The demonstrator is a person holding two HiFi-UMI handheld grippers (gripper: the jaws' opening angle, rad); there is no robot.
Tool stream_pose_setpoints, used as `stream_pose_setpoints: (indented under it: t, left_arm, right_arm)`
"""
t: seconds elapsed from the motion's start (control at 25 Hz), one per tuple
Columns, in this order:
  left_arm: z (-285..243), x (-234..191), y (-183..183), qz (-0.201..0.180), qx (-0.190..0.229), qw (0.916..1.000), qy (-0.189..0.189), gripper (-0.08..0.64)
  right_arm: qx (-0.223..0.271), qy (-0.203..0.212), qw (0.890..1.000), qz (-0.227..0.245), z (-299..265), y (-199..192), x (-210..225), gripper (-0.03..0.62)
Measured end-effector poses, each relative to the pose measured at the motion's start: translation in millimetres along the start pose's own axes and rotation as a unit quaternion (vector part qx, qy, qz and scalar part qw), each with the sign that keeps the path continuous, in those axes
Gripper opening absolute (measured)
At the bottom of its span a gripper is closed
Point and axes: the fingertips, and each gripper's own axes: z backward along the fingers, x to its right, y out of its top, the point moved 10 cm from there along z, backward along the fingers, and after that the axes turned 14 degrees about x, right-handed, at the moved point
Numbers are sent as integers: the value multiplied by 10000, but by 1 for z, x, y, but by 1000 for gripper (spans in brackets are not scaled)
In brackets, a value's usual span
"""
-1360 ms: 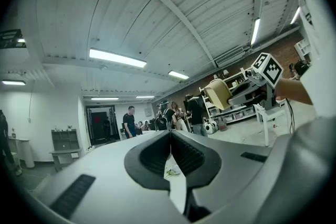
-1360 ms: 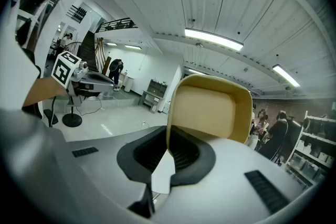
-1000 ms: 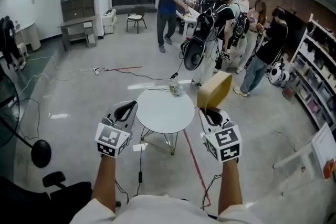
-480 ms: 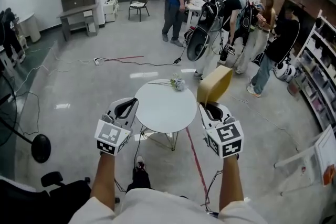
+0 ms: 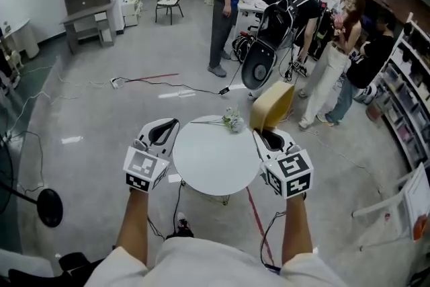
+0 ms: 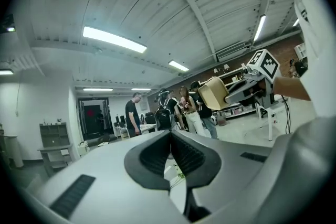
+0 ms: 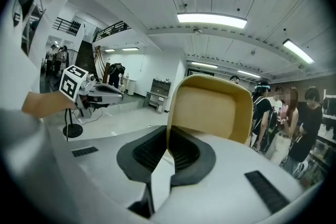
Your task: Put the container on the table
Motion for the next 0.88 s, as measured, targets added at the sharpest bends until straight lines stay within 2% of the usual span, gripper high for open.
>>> stream_pose_setpoints:
  t: [0.12,0.28,0.44,0.56,0.72,0.8,0.88]
  left_arm:
    - [-26,-44,-23,109,-63,9999,-80,20]
    - [-45,-85,-64,305,-222,9991,-176,20]
    - [-62,-105,-105,593,-568,9964,-187,20]
    - [-74,-105,-139,808,-926,9924,-116,20]
    - [-82,-98,-199,1041,-1419,9844,51,20]
    - [-74,-96,-229,1179,-1658,9788,241,20]
    - [-66,-96,-250,1303,-1888,9723,438,20]
  right_arm:
    - [-258,-2,9997,15,-57,-8,6,28]
    - [-713,108,9973,-100,-123,-39,3,26]
    - [-1185,286,9920,-317,-180,-84,8,26]
    - [-1584,466,9852,-463,-218,-131,19,28]
    - [-2150,827,9712,-615,-269,-219,19,28]
    - [-2518,1109,9597,-573,-291,-265,7,28]
    - [-2964,1421,9437,-386,-309,-305,-8,28]
